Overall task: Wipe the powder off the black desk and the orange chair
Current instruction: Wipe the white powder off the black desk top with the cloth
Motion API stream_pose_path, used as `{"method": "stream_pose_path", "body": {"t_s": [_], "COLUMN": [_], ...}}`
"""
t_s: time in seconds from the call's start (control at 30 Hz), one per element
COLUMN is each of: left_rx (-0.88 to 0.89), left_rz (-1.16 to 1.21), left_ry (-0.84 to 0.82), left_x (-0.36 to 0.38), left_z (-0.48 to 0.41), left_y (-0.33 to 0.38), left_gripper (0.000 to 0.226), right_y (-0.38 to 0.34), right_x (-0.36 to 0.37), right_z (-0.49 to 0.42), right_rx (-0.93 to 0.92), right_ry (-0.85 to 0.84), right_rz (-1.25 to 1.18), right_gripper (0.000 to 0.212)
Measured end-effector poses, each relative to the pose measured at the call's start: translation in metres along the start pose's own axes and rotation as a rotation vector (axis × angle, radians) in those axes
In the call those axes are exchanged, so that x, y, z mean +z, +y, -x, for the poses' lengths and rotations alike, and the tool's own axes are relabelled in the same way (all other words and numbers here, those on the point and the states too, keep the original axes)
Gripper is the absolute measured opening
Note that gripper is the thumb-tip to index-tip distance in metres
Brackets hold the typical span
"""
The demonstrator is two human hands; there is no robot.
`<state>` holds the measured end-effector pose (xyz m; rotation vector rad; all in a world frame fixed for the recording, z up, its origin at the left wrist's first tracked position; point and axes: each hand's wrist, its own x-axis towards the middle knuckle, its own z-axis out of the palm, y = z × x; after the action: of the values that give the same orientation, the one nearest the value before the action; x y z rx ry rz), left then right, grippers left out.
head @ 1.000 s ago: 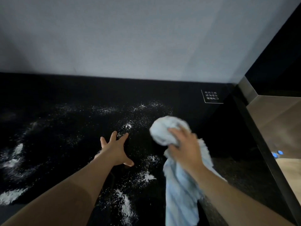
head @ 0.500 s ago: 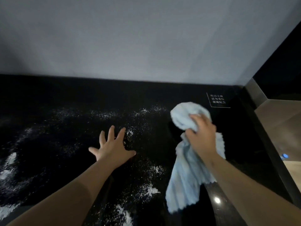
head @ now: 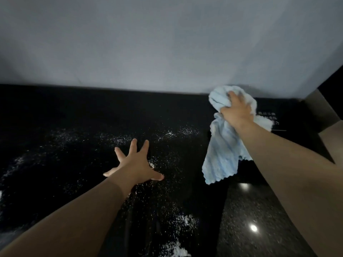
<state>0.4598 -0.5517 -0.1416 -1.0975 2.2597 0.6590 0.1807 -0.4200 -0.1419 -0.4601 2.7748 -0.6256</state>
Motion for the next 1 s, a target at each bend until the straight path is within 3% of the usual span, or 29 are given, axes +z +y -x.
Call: {"method": "stream_pose_path", "body": {"t_s": [0.07, 0.17, 0.23, 0.33, 0.43, 0.53, 0.63, 0.7, 0.8, 0.87, 0.93, 1.0], "left_rx": [-0.002, -0.005, -0.008, -0.013, -0.008, -0.011, -0.015, -0.014, -0.010, -0.010, -0.017, -0.023], "left_rz": [-0.004, 0.026, 0.048, 0.059, 0.068, 0.056, 0.057, 0.059, 0.054, 0.056, 0.064, 0.067], "left_ry": [-0.009, -0.021, -0.023, -0.025, -0.026, -0.033, -0.033, -0.037, -0.030, -0.029, -0.038, -0.037], "left_x": [-0.002, -0.004, -0.005, -0.006, -0.007, -0.007, -0.008, -0.008, -0.007, -0.008, -0.009, -0.009], "left_z": [0.001, 0.005, 0.007, 0.010, 0.010, 0.009, 0.008, 0.009, 0.009, 0.009, 0.009, 0.008], "left_y": [0.001, 0.003, 0.004, 0.007, 0.007, 0.007, 0.006, 0.005, 0.006, 0.006, 0.007, 0.007], "left_gripper": [0.123, 0.123, 0.123, 0.123, 0.123, 0.124, 0.124, 0.124, 0.125, 0.125, 0.125, 0.125], "right_y": [-0.022, -0.035, -0.022, 0.013, 0.018, -0.005, -0.034, -0.040, -0.012, 0.015, 0.018, 0.001], "right_x": [0.006, 0.000, -0.006, 0.015, 0.028, 0.028, 0.027, 0.033, 0.042, 0.040, 0.031, 0.024], "right_z": [-0.004, 0.021, 0.053, 0.107, 0.093, 0.026, -0.009, 0.011, 0.089, 0.112, 0.081, 0.033], "right_rx": [-0.189, -0.332, -0.474, -0.713, -0.614, -0.339, -0.177, -0.262, -0.618, -0.705, -0.569, -0.317], "right_ry": [-0.060, 0.173, 0.281, 0.088, -0.037, 0.074, 0.060, 0.026, 0.050, 0.077, 0.099, 0.146], "right_rz": [-0.152, -0.283, -0.196, 0.140, 0.380, 0.328, 0.258, 0.231, 0.204, 0.210, 0.260, 0.292], "right_gripper": [0.061, 0.049, 0.048, 0.062, 0.065, 0.061, 0.055, 0.053, 0.052, 0.051, 0.057, 0.057]}}
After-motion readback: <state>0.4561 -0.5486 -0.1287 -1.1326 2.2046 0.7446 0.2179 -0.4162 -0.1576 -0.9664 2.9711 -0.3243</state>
